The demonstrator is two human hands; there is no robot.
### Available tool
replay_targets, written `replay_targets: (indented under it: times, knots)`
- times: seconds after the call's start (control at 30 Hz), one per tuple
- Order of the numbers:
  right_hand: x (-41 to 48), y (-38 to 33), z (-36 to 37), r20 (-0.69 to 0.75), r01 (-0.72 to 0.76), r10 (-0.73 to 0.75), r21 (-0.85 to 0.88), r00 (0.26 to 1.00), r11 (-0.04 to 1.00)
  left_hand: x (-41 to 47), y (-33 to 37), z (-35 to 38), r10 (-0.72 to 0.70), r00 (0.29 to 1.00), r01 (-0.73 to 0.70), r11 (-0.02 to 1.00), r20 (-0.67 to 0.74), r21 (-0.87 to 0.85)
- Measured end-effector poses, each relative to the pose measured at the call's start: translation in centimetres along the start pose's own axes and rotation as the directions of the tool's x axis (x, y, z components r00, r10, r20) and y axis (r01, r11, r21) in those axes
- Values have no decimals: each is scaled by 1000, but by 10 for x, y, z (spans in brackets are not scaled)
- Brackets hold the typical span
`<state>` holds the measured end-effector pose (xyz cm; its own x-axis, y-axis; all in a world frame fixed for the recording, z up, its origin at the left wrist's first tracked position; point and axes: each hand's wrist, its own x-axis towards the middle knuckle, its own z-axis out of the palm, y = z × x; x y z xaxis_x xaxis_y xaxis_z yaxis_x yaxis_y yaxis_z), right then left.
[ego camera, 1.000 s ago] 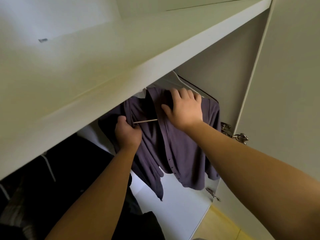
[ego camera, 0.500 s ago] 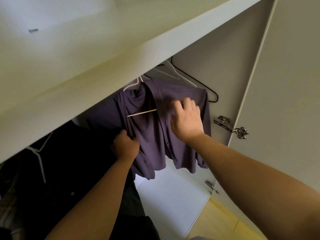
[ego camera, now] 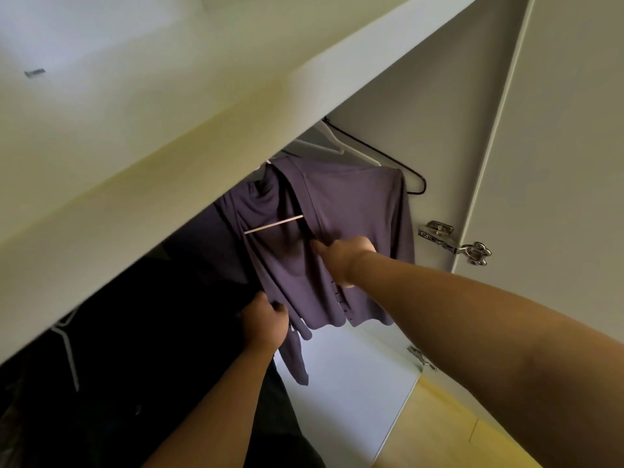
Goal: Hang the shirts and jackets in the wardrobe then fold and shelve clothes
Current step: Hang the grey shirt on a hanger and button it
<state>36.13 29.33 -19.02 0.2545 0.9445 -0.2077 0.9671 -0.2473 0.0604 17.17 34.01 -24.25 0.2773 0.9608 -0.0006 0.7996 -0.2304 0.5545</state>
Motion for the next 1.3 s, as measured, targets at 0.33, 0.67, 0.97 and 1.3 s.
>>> replay_targets:
  times: [0.33,0.67,0.97,1.3]
  knots:
    - [7,19,1,-73,-143,143,8,987,990,-14,-11,28,14,991,-10,999,133,-31]
    - [-30,26,61,170,-259,260,-25,951,965,-36,-35,58,-116,977,163,947,177,-276]
    - [-81,28,123,394,-345,335,-48,856,937,-74,-46,71,-136,970,166,976,204,-139]
    - [-135,25,153,42,-218,218,377,975,900,-116,-38,79,-77,983,107,978,169,-177]
